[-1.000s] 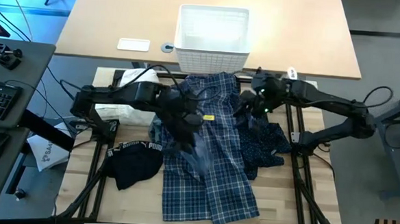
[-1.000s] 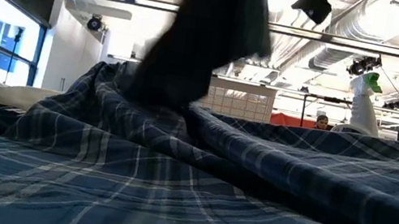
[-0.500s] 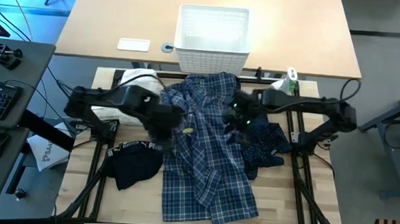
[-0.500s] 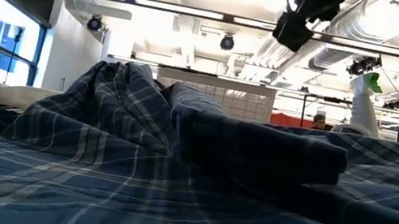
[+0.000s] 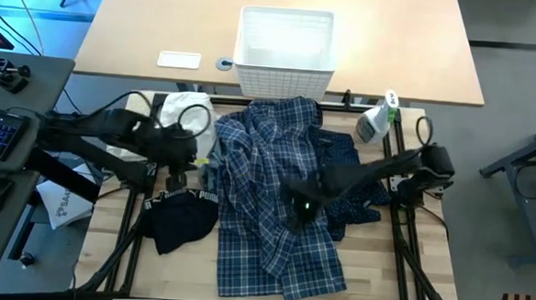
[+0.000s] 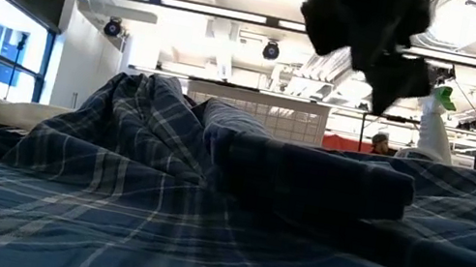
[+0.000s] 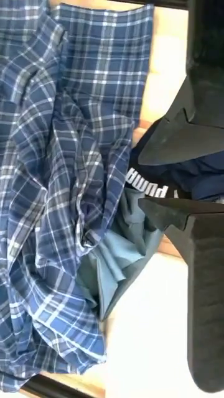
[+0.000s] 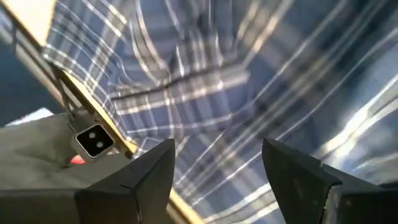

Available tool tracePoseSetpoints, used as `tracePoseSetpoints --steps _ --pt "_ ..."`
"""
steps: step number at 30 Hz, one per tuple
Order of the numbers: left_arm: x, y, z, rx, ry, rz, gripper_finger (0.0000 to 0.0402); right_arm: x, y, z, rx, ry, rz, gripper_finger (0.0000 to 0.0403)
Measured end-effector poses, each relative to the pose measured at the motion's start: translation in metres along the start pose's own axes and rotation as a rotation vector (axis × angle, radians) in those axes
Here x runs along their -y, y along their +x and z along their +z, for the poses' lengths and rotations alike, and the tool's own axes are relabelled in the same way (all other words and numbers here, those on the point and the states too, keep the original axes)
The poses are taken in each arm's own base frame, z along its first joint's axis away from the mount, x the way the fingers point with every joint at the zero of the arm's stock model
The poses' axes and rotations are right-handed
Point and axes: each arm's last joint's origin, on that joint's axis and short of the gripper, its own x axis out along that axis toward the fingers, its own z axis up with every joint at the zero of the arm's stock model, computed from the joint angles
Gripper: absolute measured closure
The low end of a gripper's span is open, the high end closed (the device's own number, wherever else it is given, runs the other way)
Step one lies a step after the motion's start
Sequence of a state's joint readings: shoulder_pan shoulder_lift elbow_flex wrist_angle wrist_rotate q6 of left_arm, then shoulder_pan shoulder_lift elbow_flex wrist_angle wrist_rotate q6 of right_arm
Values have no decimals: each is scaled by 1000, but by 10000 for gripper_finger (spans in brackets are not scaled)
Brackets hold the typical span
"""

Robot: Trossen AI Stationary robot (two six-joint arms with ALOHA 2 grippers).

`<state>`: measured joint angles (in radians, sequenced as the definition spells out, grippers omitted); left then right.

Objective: Fold Laundry from Bin
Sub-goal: Fold the checkered blue polo

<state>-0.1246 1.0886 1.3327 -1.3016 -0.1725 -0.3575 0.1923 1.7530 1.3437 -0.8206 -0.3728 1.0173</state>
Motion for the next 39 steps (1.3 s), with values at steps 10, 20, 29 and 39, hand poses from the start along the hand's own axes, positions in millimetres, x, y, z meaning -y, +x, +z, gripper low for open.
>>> tracePoseSetpoints --steps 10,20,29,39 --pt "-1 8 -40 105 -24 -208 323 -22 42 -44 169 294 -112 198" --pt "10 9 -47 101 14 -278 323 -4 75 -37 330 476 61 246" --pt "15 6 -43 168 50 -295 323 -19 71 -34 357 376 159 392" --pt "13 -36 -17 393 78 -246 323 -126 -84 -85 660 -102 546 400"
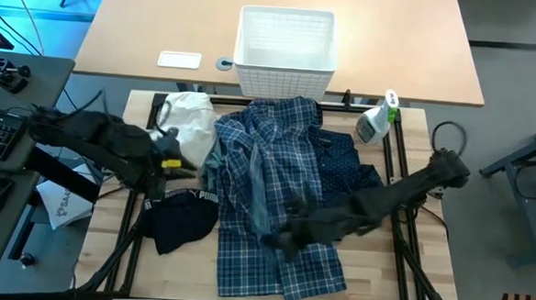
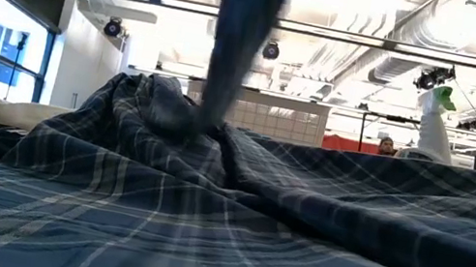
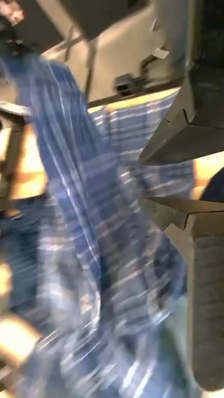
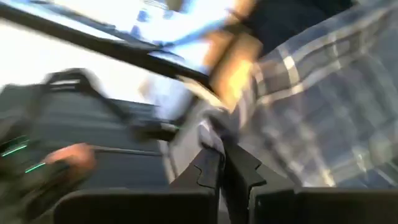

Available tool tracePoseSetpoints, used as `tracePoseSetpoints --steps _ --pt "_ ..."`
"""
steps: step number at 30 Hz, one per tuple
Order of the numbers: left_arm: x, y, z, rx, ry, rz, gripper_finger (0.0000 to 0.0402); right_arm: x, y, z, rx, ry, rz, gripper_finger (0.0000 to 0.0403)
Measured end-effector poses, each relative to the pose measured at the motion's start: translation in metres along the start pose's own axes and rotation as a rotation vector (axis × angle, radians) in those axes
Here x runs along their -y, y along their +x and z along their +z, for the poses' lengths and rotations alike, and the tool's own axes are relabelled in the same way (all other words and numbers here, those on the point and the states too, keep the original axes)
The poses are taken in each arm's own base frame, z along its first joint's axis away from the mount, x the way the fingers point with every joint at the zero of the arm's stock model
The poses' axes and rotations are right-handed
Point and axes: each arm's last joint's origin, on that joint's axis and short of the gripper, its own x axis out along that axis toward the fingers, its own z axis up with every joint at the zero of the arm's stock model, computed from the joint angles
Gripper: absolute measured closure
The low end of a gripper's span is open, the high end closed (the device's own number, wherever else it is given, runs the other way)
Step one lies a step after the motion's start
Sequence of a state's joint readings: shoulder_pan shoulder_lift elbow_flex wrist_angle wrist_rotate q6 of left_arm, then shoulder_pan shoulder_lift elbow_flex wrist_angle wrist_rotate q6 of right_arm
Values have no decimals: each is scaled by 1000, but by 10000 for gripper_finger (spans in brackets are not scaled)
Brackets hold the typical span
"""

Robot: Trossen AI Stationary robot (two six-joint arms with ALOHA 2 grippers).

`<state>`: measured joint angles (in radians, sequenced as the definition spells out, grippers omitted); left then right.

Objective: Fold Laundry from Bin
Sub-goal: Fold the checkered blue polo

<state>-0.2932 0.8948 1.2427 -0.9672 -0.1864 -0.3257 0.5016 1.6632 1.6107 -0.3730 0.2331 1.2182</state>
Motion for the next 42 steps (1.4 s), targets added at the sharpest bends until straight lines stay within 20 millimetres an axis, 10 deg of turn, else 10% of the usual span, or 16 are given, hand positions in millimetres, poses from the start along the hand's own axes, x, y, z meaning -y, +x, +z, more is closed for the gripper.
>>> tracePoseSetpoints --steps 9,22,30,42 --pt "1 -12 39 106 223 135 323 -86 -81 32 400 -313 108 402" --pt "-12 31 56 22 482 138 266 -107 -99 52 620 -377 186 402" --pt "-63 62 60 -166 542 313 197 -113 -115 45 625 -390 209 403" --pt "-151 137 17 -452 581 285 188 -117 -124 32 635 -404 181 403"
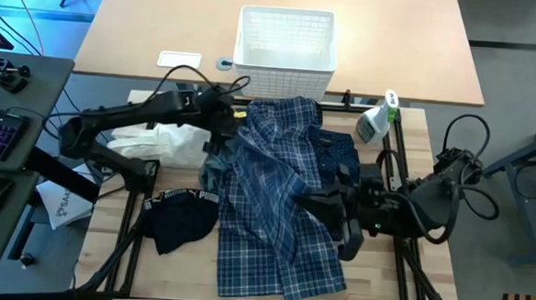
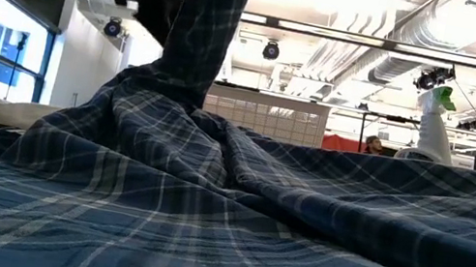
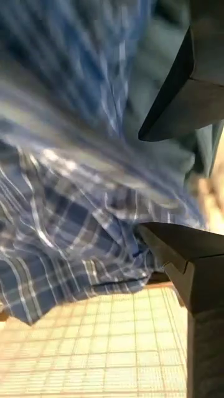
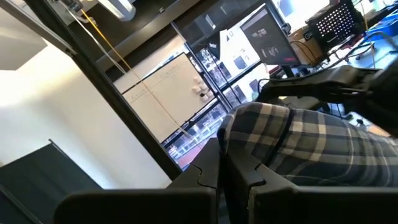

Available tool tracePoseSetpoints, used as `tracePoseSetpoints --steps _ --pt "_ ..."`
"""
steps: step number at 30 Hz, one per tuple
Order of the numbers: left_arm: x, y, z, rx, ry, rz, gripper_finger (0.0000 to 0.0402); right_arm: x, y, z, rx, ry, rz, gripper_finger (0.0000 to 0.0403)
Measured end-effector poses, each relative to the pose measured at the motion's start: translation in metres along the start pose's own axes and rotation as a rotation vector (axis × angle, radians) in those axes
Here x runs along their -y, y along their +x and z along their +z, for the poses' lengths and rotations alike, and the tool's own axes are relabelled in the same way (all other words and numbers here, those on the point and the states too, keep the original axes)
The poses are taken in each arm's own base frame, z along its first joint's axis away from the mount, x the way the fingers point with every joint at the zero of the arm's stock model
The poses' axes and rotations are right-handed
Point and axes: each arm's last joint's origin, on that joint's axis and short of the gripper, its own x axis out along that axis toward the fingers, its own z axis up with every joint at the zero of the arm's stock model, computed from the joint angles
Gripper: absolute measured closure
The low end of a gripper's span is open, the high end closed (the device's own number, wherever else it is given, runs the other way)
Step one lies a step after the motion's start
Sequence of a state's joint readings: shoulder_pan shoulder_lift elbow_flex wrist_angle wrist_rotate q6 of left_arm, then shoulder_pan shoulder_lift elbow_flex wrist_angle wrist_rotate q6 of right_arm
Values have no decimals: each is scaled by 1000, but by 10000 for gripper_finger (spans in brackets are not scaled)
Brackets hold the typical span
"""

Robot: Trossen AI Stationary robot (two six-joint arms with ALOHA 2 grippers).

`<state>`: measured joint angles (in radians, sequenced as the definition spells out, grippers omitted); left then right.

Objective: Fold Laundry from Bin
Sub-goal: Fold the checkered blue polo

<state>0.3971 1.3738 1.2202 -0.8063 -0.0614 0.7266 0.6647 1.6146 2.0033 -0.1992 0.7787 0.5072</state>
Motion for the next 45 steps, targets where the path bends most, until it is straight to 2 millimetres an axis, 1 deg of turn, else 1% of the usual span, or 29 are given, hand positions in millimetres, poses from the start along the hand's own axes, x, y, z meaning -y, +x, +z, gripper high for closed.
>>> tracePoseSetpoints --steps 2,5,9,11,13,14,16,17,18,19,23,26,29,32,34,37,40,42,45 --pt "-5 10 -3 -8 12 9 188 0 0 0 0 -1 0 403" --pt "-9 25 -8 -49 42 -38 189 0 0 0 -2 -2 -1 403" --pt "-12 42 -22 -145 47 -115 209 -1 -1 -1 -10 -5 5 403" --pt "-15 51 -28 -182 43 -142 231 -1 -2 -2 -16 -9 6 403" --pt "-19 59 -33 -206 39 -157 263 -2 -2 -3 -16 -11 4 403" --pt "-20 62 -35 -215 40 -164 282 -2 -2 -3 -16 -12 4 403" --pt "-22 64 -39 -229 47 -162 333 -2 -3 -2 -16 -2 4 403" --pt "-23 63 -39 -239 54 -152 361 -2 -2 -2 -15 2 3 403" --pt "-25 61 -40 -251 58 -134 382 -1 -2 -2 -14 7 1 403" --pt "-28 57 -40 -262 61 -107 390 -1 -2 -2 -13 11 0 403" --pt "-45 30 -39 -275 128 25 398 2 2 0 -5 43 -10 403" --pt "-63 5 -39 -240 147 106 399 12 10 2 -22 76 -22 403" --pt "-82 -15 -43 -201 135 161 401 26 25 1 -69 109 -26 403" --pt "-97 -28 -51 -177 118 194 401 41 45 -3 -119 129 -12 403" --pt "-106 -35 -57 -165 105 214 401 49 55 -3 -120 138 -1 403" --pt "-114 -41 -66 -147 95 224 401 51 62 7 -67 137 57 403" --pt "-119 -43 -74 -95 76 201 401 47 62 18 11 107 116 403" --pt "-121 -38 -77 -36 56 157 401 46 61 20 29 88 132 403" --pt "-125 -21 -81 8 4 86 401 46 61 19 30 87 134 403"
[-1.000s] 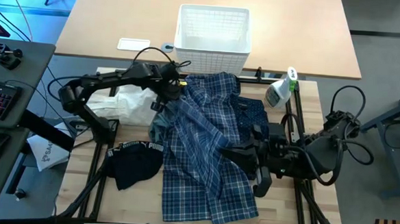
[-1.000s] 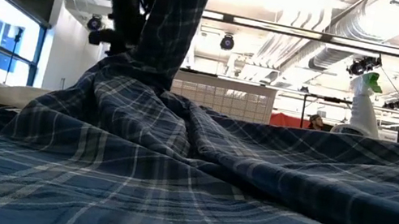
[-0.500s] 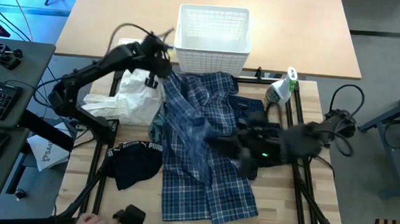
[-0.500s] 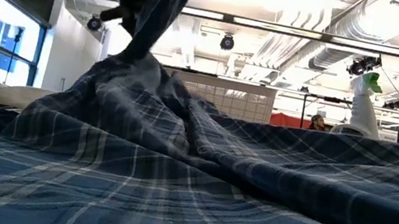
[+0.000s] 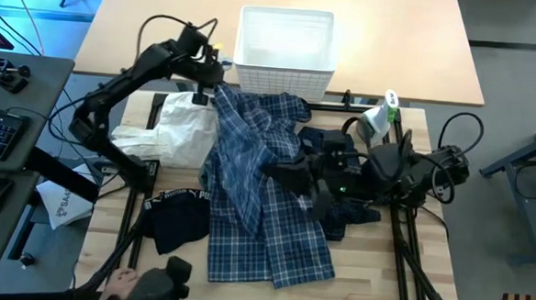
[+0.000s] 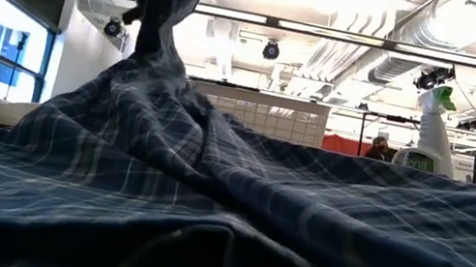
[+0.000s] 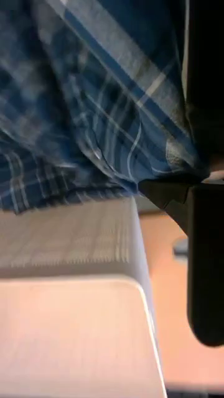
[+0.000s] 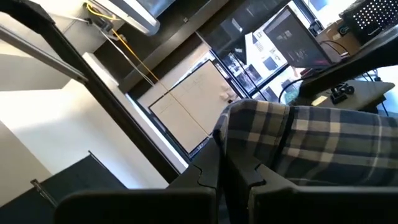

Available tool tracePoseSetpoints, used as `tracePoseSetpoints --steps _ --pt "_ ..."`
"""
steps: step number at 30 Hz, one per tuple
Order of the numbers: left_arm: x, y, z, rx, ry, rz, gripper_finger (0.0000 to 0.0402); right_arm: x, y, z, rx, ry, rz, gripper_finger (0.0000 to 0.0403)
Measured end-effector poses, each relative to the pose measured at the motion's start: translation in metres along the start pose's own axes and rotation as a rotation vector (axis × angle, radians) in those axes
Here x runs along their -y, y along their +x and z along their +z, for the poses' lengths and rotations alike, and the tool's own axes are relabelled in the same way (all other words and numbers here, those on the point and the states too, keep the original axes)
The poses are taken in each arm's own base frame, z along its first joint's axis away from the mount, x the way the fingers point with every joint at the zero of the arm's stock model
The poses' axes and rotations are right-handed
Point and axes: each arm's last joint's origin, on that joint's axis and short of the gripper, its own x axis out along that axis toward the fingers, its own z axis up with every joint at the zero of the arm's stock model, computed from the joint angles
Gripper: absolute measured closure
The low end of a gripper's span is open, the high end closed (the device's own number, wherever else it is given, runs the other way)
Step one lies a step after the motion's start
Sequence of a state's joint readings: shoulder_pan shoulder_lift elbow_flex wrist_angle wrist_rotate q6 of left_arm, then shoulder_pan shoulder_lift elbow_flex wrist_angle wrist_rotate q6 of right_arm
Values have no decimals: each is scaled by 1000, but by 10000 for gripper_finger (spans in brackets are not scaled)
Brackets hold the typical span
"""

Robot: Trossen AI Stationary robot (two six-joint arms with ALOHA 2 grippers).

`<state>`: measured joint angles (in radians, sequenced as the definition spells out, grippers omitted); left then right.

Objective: Fold Laundry from Bin
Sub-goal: Fold the checkered blue polo

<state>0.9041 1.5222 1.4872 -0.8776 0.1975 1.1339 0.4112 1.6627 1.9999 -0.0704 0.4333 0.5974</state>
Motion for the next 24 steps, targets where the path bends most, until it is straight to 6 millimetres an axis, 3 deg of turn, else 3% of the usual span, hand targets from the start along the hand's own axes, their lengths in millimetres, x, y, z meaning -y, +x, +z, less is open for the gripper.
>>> tracePoseSetpoints --steps 5,9,12,18,24 --pt "3 39 5 -27 -43 -88 401 -12 -5 10 43 -25 45 403" --pt "5 52 10 -40 -61 -104 396 -19 -9 21 89 -69 64 403" --pt "4 50 9 -45 -91 -87 375 -14 -7 24 102 -74 41 403" --pt "3 24 0 -92 -179 -48 324 1 1 29 67 -67 26 403" --pt "-5 8 -23 -238 -254 52 322 25 16 34 35 -39 37 403"
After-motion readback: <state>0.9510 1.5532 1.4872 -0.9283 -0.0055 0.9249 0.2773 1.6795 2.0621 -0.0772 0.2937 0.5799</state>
